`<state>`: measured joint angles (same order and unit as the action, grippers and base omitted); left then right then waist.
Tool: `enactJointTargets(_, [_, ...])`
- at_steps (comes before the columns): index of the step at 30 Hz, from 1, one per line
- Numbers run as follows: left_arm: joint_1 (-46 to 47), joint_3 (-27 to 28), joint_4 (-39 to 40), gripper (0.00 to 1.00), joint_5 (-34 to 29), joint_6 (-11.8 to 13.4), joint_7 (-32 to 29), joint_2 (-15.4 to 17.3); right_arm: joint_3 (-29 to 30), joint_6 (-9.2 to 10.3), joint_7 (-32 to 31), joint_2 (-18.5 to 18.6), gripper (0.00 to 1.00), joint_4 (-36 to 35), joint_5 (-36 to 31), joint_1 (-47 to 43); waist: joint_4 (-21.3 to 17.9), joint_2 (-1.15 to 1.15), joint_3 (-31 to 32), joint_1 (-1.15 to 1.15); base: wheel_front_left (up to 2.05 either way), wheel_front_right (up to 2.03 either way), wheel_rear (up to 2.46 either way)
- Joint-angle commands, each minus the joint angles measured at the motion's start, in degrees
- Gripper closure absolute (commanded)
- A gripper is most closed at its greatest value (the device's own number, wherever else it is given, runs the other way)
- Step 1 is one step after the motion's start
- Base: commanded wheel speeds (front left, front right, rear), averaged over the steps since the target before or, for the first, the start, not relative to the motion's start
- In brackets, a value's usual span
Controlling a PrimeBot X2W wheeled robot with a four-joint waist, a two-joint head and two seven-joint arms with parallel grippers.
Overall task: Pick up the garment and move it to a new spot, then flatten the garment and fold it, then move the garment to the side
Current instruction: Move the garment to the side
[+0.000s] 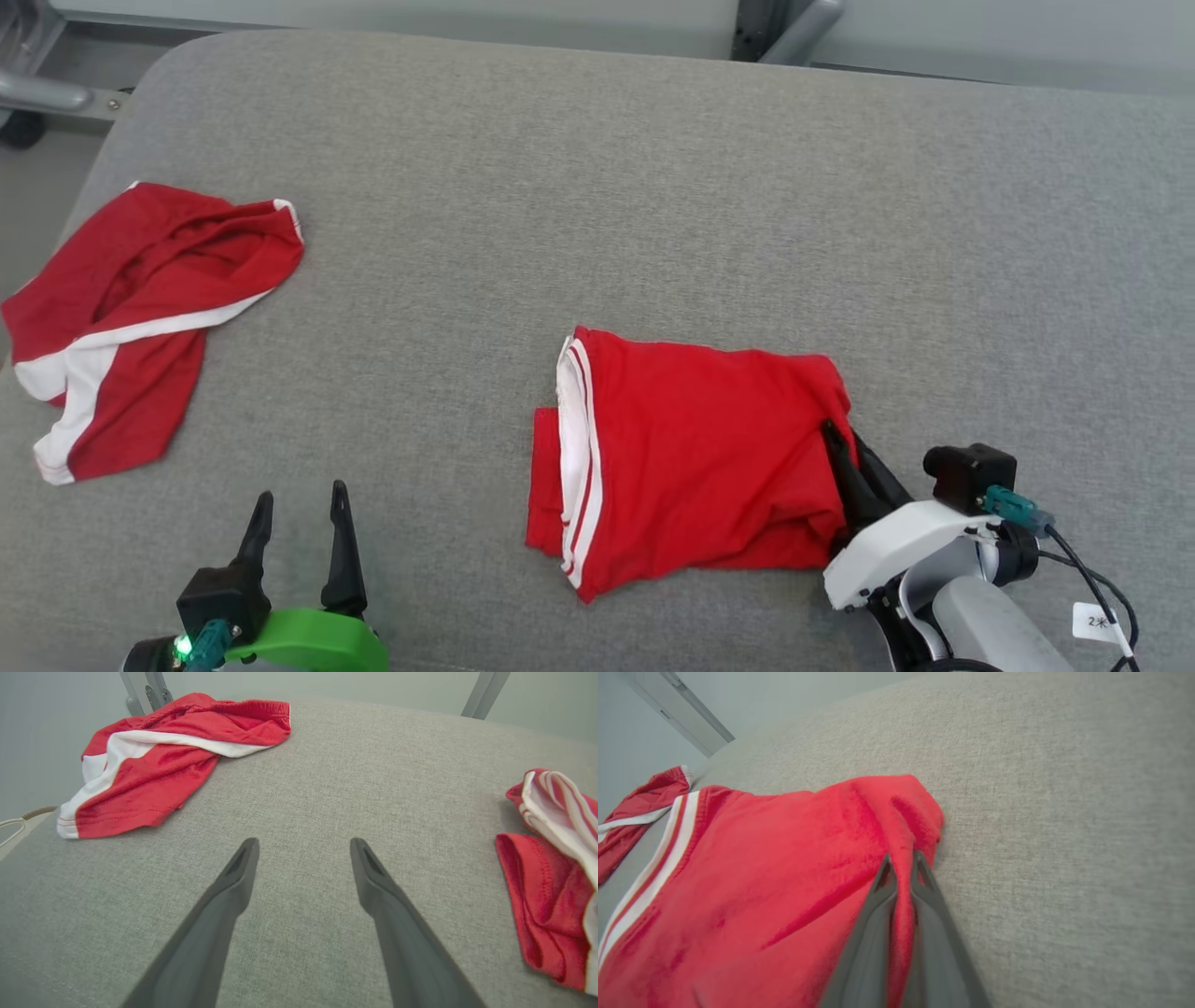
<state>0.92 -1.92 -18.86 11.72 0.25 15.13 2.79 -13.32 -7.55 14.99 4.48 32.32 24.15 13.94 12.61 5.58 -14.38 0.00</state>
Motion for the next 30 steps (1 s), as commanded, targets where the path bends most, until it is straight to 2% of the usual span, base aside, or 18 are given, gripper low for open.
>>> enactJointTargets(1, [1.1,0.3,0.4,0.0,-0.3,0.0,0.0,0.2,0.5,0.13,0.1,0.4,1.0,-0.4,-0.4,0.6,-3.8,0.0,-0.1,0.0,0.0,0.0,0.0])
enactJointTargets(7, [2.6,0.8,0.7,0.0,-1.7,-0.8,0.0,0.2,1.8,0.13,0.1,-0.1,1.0,-2.3,-1.1,1.2,-13.5,0.0,-1.7,0.0,0.0,0.0,0.0])
enactJointTargets(8, [3.5,0.6,0.7,0.0,-2.0,-1.3,0.0,0.2,2.6,0.12,0.1,-0.1,1.0,-2.9,-1.2,1.0,-16.3,0.0,-2.1,0.0,0.0,0.0,0.0])
enactJointTargets(9, [3.5,0.6,0.7,0.0,-2.0,-1.3,0.0,0.2,2.6,0.12,0.1,-0.1,1.0,-2.9,-1.2,1.0,-16.3,0.0,-2.1,0.0,0.0,0.0,0.0])
enactJointTargets(11, [4.5,0.4,0.7,0.0,-2.7,-1.6,0.0,0.2,3.0,0.12,0.1,-0.4,1.0,-3.5,-1.2,1.2,-20.6,0.0,-3.0,0.0,0.0,0.0,0.0])
enactJointTargets(16, [6.0,-0.1,0.4,0.0,-3.7,-2.4,0.0,0.2,3.3,0.12,0.1,-0.8,1.0,-4.3,-0.8,1.5,-26.2,0.0,-4.5,0.0,0.0,0.0,0.0])
enactJointTargets(23, [7.1,0.1,0.8,0.0,-5.4,-3.1,0.0,0.2,3.9,0.12,0.1,-1.3,1.0,-5.8,-0.8,2.0,-30.8,0.0,-7.0,0.0,0.0,0.0,0.0])
enactJointTargets(30, [8.9,0.1,1.5,0.0,-7.1,-3.9,0.0,0.2,5.0,0.12,0.1,-1.5,1.0,-7.5,-1.4,3.5,-31.0,0.0,-9.9,0.0,0.0,0.0,0.0])
